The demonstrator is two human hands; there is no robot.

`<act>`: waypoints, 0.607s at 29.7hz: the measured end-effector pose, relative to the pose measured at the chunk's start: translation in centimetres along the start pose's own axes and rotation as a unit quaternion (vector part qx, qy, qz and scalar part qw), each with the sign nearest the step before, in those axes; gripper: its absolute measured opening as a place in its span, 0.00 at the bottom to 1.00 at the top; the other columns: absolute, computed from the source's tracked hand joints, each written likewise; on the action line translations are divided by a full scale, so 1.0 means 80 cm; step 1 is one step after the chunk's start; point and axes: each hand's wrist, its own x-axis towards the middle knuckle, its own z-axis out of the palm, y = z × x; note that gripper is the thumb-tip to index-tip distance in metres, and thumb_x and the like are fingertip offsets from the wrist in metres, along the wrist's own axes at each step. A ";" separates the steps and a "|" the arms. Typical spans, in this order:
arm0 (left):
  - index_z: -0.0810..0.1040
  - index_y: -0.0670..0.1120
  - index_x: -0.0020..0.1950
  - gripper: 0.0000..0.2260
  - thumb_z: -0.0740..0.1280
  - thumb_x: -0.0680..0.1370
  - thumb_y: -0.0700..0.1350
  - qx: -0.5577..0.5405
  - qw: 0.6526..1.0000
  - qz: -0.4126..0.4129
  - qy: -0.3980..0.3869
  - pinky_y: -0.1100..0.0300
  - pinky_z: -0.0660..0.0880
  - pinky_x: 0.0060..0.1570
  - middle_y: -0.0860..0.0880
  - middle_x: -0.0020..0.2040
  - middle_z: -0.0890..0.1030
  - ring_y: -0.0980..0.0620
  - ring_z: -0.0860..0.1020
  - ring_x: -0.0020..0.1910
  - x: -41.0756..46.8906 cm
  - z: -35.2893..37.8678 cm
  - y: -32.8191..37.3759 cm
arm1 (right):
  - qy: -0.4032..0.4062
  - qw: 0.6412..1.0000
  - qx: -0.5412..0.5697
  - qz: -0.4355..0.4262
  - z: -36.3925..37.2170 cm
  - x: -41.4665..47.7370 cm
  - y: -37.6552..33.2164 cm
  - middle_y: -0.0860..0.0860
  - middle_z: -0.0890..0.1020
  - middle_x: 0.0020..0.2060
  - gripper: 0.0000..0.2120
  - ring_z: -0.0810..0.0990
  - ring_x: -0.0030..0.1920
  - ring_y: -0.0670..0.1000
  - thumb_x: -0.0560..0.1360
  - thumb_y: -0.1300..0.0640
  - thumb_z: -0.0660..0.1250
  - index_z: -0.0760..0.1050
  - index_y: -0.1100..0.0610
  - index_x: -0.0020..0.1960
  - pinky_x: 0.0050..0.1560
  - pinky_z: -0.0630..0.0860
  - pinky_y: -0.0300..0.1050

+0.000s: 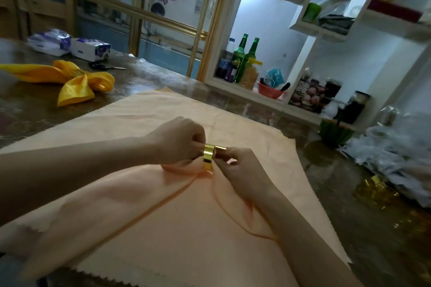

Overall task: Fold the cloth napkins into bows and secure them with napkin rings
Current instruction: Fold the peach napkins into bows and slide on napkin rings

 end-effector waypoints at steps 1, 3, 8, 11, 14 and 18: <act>0.78 0.49 0.42 0.02 0.69 0.72 0.43 -0.004 1.000 -0.002 0.028 0.63 0.68 0.37 0.57 0.36 0.73 0.54 0.72 0.39 -0.004 0.003 0.002 | 0.007 1.000 0.005 -0.003 -0.001 0.001 0.000 0.52 0.83 0.45 0.08 0.79 0.43 0.48 0.76 0.61 0.65 0.83 0.58 0.51 0.45 0.73 0.40; 0.71 0.50 0.42 0.07 0.68 0.71 0.42 -0.053 0.996 -0.045 0.062 0.62 0.65 0.35 0.58 0.36 0.72 0.53 0.71 0.40 -0.010 0.007 0.003 | 0.035 0.999 0.004 -0.018 0.002 0.001 -0.004 0.54 0.83 0.40 0.07 0.77 0.38 0.48 0.75 0.61 0.66 0.83 0.60 0.47 0.41 0.72 0.43; 0.71 0.50 0.61 0.18 0.64 0.72 0.38 -0.168 0.971 -0.120 -0.121 0.61 0.74 0.51 0.52 0.54 0.76 0.52 0.75 0.53 -0.014 -0.025 0.013 | 0.072 0.997 -0.003 -0.042 0.011 0.001 -0.007 0.53 0.77 0.27 0.09 0.70 0.29 0.45 0.72 0.61 0.69 0.80 0.64 0.35 0.33 0.67 0.42; 0.71 0.51 0.65 0.22 0.69 0.72 0.45 -0.088 0.981 -0.034 -0.167 0.60 0.73 0.58 0.54 0.58 0.77 0.55 0.75 0.57 -0.024 -0.031 0.021 | 0.077 0.996 0.002 -0.045 0.007 0.003 -0.001 0.55 0.78 0.28 0.09 0.71 0.30 0.48 0.71 0.60 0.69 0.80 0.66 0.35 0.35 0.69 0.46; 0.71 0.53 0.66 0.23 0.69 0.72 0.53 0.052 0.993 0.054 -0.087 0.57 0.71 0.57 0.55 0.58 0.77 0.55 0.74 0.56 -0.027 -0.021 0.014 | 0.083 0.995 0.011 -0.058 0.009 0.003 -0.006 0.52 0.77 0.27 0.09 0.71 0.29 0.45 0.71 0.61 0.70 0.81 0.65 0.35 0.33 0.68 0.44; 0.75 0.54 0.62 0.22 0.72 0.69 0.55 -0.014 0.997 0.063 -0.031 0.60 0.73 0.52 0.56 0.54 0.79 0.56 0.76 0.51 -0.033 -0.024 0.005 | 0.078 0.994 0.010 -0.071 0.007 0.000 -0.015 0.54 0.79 0.29 0.06 0.72 0.29 0.44 0.70 0.61 0.70 0.82 0.64 0.37 0.33 0.70 0.43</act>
